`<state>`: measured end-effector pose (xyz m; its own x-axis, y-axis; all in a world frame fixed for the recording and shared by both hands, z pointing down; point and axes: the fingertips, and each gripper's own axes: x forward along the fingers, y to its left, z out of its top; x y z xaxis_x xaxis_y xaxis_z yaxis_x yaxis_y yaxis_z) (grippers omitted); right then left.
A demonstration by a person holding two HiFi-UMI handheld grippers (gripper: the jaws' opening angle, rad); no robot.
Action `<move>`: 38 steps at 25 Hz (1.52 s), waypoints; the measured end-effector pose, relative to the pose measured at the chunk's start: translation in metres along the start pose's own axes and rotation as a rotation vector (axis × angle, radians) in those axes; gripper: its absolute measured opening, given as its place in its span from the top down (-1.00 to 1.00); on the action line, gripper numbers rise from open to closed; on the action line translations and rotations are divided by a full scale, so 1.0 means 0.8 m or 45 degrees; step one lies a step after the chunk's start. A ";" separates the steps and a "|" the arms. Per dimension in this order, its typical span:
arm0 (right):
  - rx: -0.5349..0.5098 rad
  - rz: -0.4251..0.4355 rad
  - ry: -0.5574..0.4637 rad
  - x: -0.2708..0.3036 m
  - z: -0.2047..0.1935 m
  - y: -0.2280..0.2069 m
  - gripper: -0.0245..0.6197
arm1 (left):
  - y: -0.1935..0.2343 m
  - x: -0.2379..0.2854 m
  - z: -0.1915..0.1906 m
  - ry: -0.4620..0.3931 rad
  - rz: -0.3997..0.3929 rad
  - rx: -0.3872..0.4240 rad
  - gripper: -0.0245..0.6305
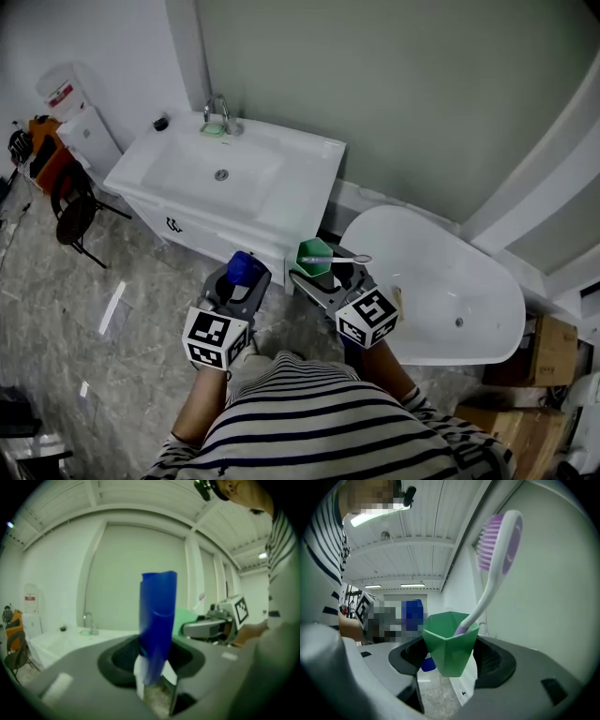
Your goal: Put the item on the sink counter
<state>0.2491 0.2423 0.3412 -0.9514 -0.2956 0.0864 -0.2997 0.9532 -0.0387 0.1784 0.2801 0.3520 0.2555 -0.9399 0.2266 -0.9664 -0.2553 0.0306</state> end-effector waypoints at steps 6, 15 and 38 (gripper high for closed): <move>0.017 0.025 0.025 0.015 -0.002 0.002 -0.02 | 0.009 0.004 -0.001 0.010 0.001 -0.002 0.42; 0.002 0.060 0.042 0.059 0.001 0.010 -0.02 | 0.051 -0.007 -0.004 0.011 0.046 -0.029 0.42; -0.046 0.019 0.072 0.271 0.027 0.043 -0.02 | 0.265 -0.043 -0.004 -0.013 -0.002 -0.028 0.42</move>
<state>0.0308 0.2094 0.3373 -0.9500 -0.2782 0.1419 -0.2817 0.9595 -0.0047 -0.0354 0.2591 0.3534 0.2571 -0.9417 0.2169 -0.9664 -0.2518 0.0522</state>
